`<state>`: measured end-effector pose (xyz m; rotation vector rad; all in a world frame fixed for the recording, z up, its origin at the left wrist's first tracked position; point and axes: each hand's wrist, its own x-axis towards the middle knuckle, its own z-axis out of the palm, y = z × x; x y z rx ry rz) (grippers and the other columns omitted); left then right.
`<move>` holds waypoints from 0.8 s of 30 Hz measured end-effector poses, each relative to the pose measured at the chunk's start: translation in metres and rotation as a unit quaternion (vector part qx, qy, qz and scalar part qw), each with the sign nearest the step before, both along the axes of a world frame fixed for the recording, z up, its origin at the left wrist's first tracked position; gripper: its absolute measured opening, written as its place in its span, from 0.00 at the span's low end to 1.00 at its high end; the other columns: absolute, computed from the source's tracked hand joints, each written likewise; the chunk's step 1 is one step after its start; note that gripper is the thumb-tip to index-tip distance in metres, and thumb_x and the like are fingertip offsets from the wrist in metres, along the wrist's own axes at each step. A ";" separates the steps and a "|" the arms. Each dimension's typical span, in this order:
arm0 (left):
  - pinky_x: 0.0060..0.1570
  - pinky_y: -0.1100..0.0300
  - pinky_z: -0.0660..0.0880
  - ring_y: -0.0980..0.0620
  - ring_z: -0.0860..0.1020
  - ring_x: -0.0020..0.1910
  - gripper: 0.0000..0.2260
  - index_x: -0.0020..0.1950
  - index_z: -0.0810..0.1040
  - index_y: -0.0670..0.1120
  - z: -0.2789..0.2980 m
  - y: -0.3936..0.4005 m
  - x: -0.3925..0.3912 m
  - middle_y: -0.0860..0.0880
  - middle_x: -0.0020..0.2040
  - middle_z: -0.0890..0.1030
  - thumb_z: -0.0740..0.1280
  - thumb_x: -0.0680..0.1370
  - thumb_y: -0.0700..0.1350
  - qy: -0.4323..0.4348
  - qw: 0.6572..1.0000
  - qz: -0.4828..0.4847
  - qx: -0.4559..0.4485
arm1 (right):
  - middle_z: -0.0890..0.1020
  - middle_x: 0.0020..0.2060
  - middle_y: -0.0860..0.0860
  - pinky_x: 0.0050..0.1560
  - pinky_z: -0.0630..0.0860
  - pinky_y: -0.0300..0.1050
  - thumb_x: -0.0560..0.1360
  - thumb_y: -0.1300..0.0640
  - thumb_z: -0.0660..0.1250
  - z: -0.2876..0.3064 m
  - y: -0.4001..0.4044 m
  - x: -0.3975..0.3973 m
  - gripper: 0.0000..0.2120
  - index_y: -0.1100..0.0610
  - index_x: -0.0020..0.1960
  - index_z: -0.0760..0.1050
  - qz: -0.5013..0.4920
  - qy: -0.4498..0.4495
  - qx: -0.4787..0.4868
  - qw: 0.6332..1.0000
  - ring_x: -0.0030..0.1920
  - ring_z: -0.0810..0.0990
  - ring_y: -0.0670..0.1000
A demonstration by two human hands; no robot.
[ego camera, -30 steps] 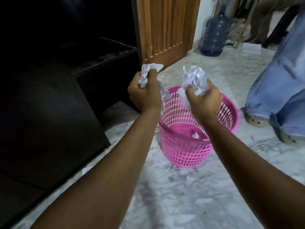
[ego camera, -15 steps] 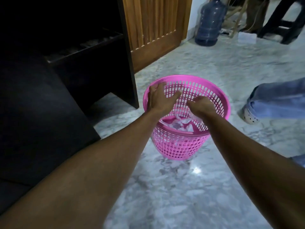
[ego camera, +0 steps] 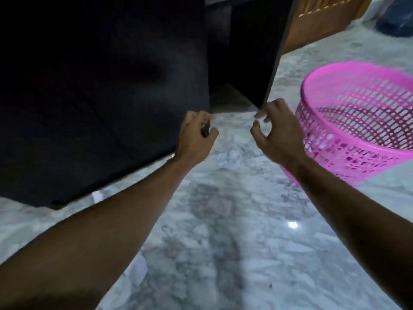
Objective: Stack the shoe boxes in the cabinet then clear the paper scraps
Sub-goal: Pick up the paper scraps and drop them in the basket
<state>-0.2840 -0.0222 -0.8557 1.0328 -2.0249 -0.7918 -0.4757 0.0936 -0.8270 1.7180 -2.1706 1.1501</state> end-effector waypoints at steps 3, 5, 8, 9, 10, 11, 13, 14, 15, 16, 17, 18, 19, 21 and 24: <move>0.57 0.48 0.78 0.50 0.79 0.52 0.12 0.56 0.81 0.48 -0.047 0.006 0.081 0.47 0.54 0.76 0.68 0.74 0.48 -0.036 0.998 0.050 0.018 | 0.77 0.55 0.52 0.49 0.80 0.54 0.73 0.46 0.64 -0.087 0.000 0.063 0.17 0.53 0.58 0.75 0.114 -0.003 0.237 0.965 0.56 0.78 0.57; 0.60 0.46 0.76 0.47 0.78 0.56 0.13 0.58 0.80 0.50 -0.080 0.018 0.127 0.49 0.56 0.75 0.68 0.75 0.50 -0.086 0.992 0.088 0.012 | 0.74 0.66 0.53 0.60 0.78 0.59 0.72 0.44 0.66 -0.145 0.007 0.088 0.27 0.50 0.69 0.72 0.140 -0.005 0.398 0.907 0.67 0.73 0.58; 0.65 0.45 0.69 0.45 0.74 0.65 0.17 0.63 0.77 0.55 -0.128 0.042 0.188 0.50 0.62 0.74 0.70 0.75 0.53 -0.184 0.970 0.157 -0.007 | 0.70 0.72 0.52 0.66 0.75 0.60 0.71 0.43 0.68 -0.211 0.024 0.112 0.34 0.49 0.76 0.67 0.124 0.011 0.474 0.871 0.73 0.68 0.60; 0.67 0.43 0.68 0.44 0.72 0.68 0.20 0.66 0.76 0.55 -0.140 0.048 0.204 0.49 0.65 0.73 0.69 0.75 0.57 -0.212 0.960 0.182 -0.016 | 0.71 0.71 0.53 0.63 0.76 0.60 0.71 0.44 0.70 -0.223 0.028 0.115 0.33 0.49 0.75 0.69 0.106 0.025 0.454 0.884 0.71 0.69 0.61; 0.69 0.40 0.67 0.43 0.70 0.71 0.24 0.69 0.75 0.56 -0.153 0.053 0.223 0.48 0.69 0.71 0.68 0.74 0.60 -0.242 0.946 0.212 -0.020 | 0.73 0.69 0.54 0.59 0.77 0.58 0.70 0.45 0.71 -0.233 0.029 0.120 0.31 0.51 0.72 0.72 0.095 0.040 0.423 0.900 0.68 0.70 0.62; 0.71 0.37 0.65 0.42 0.67 0.74 0.29 0.72 0.72 0.56 -0.164 0.056 0.242 0.47 0.74 0.68 0.66 0.73 0.64 -0.274 0.931 0.242 -0.013 | 0.76 0.66 0.55 0.55 0.77 0.57 0.70 0.46 0.72 -0.240 0.026 0.123 0.29 0.52 0.69 0.76 0.086 0.054 0.388 0.916 0.65 0.72 0.63; 0.75 0.32 0.57 0.39 0.58 0.80 0.38 0.79 0.64 0.57 -0.184 0.058 0.274 0.45 0.81 0.60 0.66 0.72 0.69 -0.321 0.906 0.274 0.020 | 0.79 0.58 0.57 0.50 0.76 0.56 0.69 0.47 0.74 -0.246 0.017 0.121 0.24 0.55 0.62 0.79 0.056 0.075 0.342 0.935 0.59 0.74 0.63; 0.75 0.29 0.53 0.38 0.53 0.82 0.41 0.81 0.59 0.59 -0.193 0.058 0.290 0.44 0.83 0.55 0.66 0.71 0.71 -0.337 0.896 0.287 0.035 | 0.79 0.56 0.57 0.50 0.75 0.56 0.69 0.46 0.74 -0.249 0.008 0.122 0.23 0.56 0.60 0.79 0.042 0.089 0.329 0.939 0.57 0.75 0.63; 0.74 0.26 0.50 0.36 0.49 0.83 0.44 0.82 0.55 0.60 -0.201 0.057 0.305 0.44 0.84 0.51 0.65 0.71 0.74 -0.348 0.886 0.302 0.052 | 0.79 0.55 0.58 0.51 0.74 0.57 0.68 0.45 0.74 -0.251 -0.001 0.122 0.23 0.57 0.58 0.79 0.032 0.103 0.314 0.943 0.56 0.75 0.64; 0.73 0.24 0.48 0.35 0.46 0.83 0.47 0.83 0.50 0.62 -0.208 0.056 0.319 0.45 0.84 0.47 0.64 0.69 0.76 -0.356 0.876 0.317 0.069 | 0.79 0.54 0.58 0.52 0.73 0.58 0.68 0.43 0.74 -0.252 -0.011 0.121 0.24 0.57 0.57 0.78 0.019 0.114 0.292 0.949 0.56 0.75 0.64; 0.72 0.23 0.47 0.33 0.43 0.82 0.49 0.83 0.47 0.64 -0.213 0.055 0.329 0.45 0.85 0.44 0.62 0.67 0.79 -0.364 0.866 0.330 0.090 | 0.78 0.55 0.59 0.53 0.72 0.59 0.67 0.42 0.73 -0.251 -0.020 0.119 0.26 0.57 0.58 0.77 -0.003 0.114 0.262 0.958 0.56 0.75 0.64; 0.71 0.21 0.47 0.31 0.42 0.82 0.51 0.82 0.44 0.66 -0.217 0.053 0.338 0.45 0.85 0.42 0.61 0.65 0.82 -0.371 0.857 0.340 0.113 | 0.77 0.56 0.60 0.53 0.71 0.61 0.67 0.39 0.72 -0.248 -0.028 0.115 0.29 0.57 0.60 0.75 -0.036 0.098 0.232 0.967 0.57 0.75 0.65; 0.70 0.20 0.47 0.31 0.41 0.82 0.51 0.81 0.42 0.69 -0.222 0.050 0.344 0.46 0.85 0.41 0.59 0.63 0.84 -0.368 0.850 0.348 0.141 | 0.75 0.59 0.61 0.54 0.71 0.63 0.67 0.37 0.72 -0.246 -0.039 0.110 0.32 0.56 0.63 0.73 -0.079 0.070 0.211 0.972 0.59 0.74 0.65; 0.70 0.20 0.45 0.31 0.41 0.82 0.50 0.78 0.39 0.73 -0.231 0.045 0.346 0.47 0.85 0.42 0.56 0.62 0.86 -0.355 0.846 0.351 0.188 | 0.70 0.67 0.62 0.59 0.70 0.68 0.66 0.33 0.74 -0.241 -0.062 0.092 0.43 0.52 0.72 0.66 -0.172 -0.014 0.215 0.961 0.66 0.70 0.67; 0.72 0.22 0.45 0.34 0.48 0.82 0.47 0.80 0.48 0.71 -0.241 0.039 0.332 0.48 0.85 0.49 0.51 0.64 0.86 -0.361 0.857 0.328 0.164 | 0.61 0.78 0.62 0.68 0.64 0.73 0.64 0.23 0.70 -0.234 -0.099 0.060 0.53 0.42 0.81 0.53 -0.215 -0.131 0.305 0.919 0.76 0.61 0.68</move>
